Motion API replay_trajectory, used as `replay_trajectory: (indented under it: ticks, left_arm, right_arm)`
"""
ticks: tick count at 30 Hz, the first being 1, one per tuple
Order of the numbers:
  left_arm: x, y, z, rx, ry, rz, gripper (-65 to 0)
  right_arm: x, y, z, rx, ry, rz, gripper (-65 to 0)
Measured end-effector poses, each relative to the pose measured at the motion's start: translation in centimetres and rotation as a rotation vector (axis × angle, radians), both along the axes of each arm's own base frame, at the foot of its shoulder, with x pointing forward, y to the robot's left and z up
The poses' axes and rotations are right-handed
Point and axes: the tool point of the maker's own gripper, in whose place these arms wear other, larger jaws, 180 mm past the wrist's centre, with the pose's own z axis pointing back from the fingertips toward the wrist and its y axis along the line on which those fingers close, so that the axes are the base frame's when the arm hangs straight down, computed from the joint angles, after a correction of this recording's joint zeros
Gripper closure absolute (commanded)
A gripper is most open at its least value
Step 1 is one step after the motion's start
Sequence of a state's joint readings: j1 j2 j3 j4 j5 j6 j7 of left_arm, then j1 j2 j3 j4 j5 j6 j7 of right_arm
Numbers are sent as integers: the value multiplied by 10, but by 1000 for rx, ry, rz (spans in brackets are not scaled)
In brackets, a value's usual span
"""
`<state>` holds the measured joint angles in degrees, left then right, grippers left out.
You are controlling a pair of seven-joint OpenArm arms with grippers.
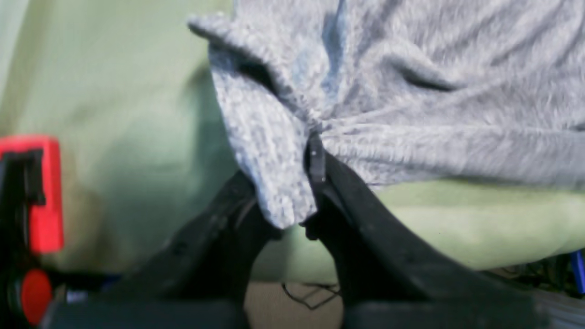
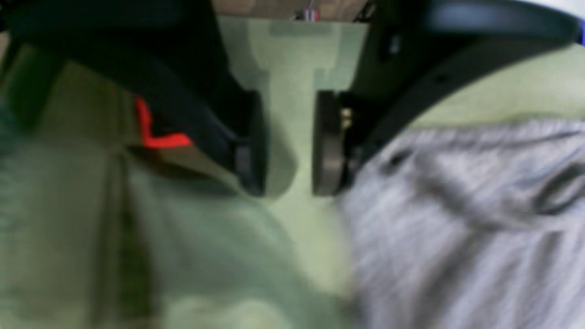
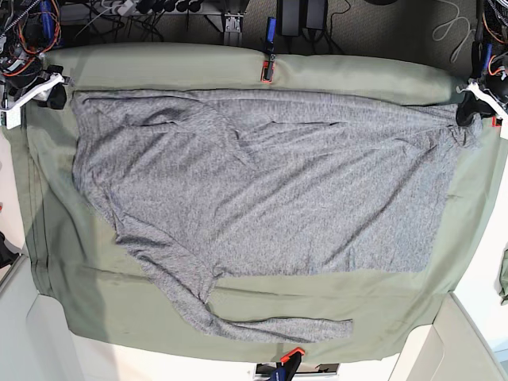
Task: Fold the T-shirt properly
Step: 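Pull both held edges back, spreading the shirt flat, then release the edges and move both grippers to the shirt's sides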
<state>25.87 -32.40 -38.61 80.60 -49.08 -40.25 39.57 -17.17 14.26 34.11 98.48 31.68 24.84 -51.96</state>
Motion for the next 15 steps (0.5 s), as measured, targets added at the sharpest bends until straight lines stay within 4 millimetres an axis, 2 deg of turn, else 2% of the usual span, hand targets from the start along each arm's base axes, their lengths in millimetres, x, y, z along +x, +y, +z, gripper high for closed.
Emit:
replay_trajectory:
  ticks: [3, 5, 7, 12, 15]
  left_arm:
    - [-3, 2, -4, -7, 10, 13, -186]
    - [-3, 2, -4, -9, 8, 15, -251]
    - [-1, 1, -2, -25, -5, 19, -286]
    - [3, 0, 3, -46, -31, 26, -288]
    - [5, 7, 9, -36, -51, 47, -288]
  right_arm:
    - [3, -1, 1, 0, -21, -7, -243]
    - [5, -2, 3, -2, -37, -11, -243]
    - [6, -2, 3, -2, -39, -11, -243]
    - [13, -3, 10, 1, -90, -24, -243]
    - [25, -3, 17, 9, -128, -27, -243]
